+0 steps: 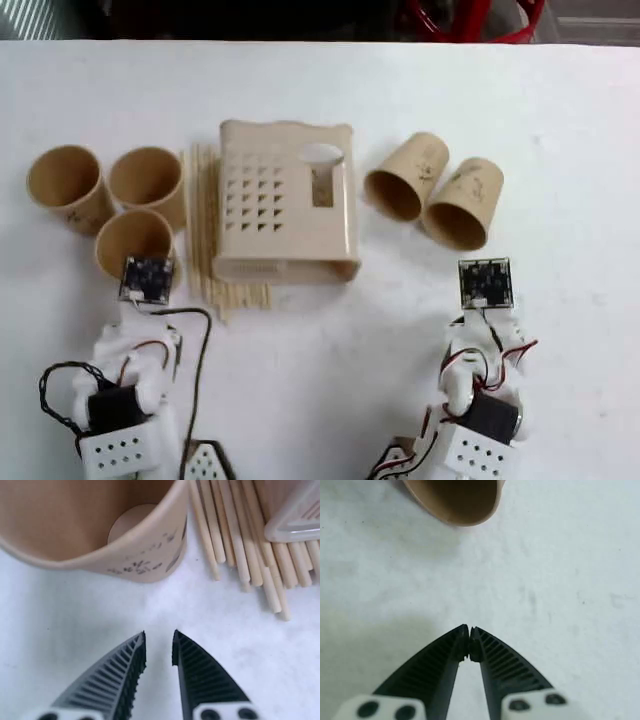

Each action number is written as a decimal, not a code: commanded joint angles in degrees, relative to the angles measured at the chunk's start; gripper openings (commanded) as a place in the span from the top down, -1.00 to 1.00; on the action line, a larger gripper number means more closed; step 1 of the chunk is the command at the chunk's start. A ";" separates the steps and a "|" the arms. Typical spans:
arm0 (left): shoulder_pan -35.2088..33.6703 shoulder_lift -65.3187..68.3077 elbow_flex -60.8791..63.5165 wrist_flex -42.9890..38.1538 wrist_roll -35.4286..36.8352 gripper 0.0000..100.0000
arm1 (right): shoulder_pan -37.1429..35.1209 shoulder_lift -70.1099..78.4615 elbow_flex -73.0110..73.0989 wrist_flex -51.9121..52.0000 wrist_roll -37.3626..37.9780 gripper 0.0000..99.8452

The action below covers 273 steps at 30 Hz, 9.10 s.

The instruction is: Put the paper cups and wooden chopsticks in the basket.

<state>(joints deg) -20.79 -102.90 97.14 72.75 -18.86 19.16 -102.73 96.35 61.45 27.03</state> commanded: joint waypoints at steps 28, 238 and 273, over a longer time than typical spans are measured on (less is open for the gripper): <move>-0.31 -0.22 0.00 0.26 -0.18 0.79 | 0.40 -0.22 0.53 0.40 0.09 0.96; 42.86 108.53 -82.11 -43.08 1.41 0.69 | 0.48 -0.22 0.53 0.40 0.09 0.96; 42.95 118.11 -89.58 -37.10 8.18 0.96 | 0.48 -0.22 0.53 0.40 0.09 0.96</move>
<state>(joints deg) 21.85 15.96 9.14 36.62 -9.27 19.25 -102.73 96.35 61.45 27.03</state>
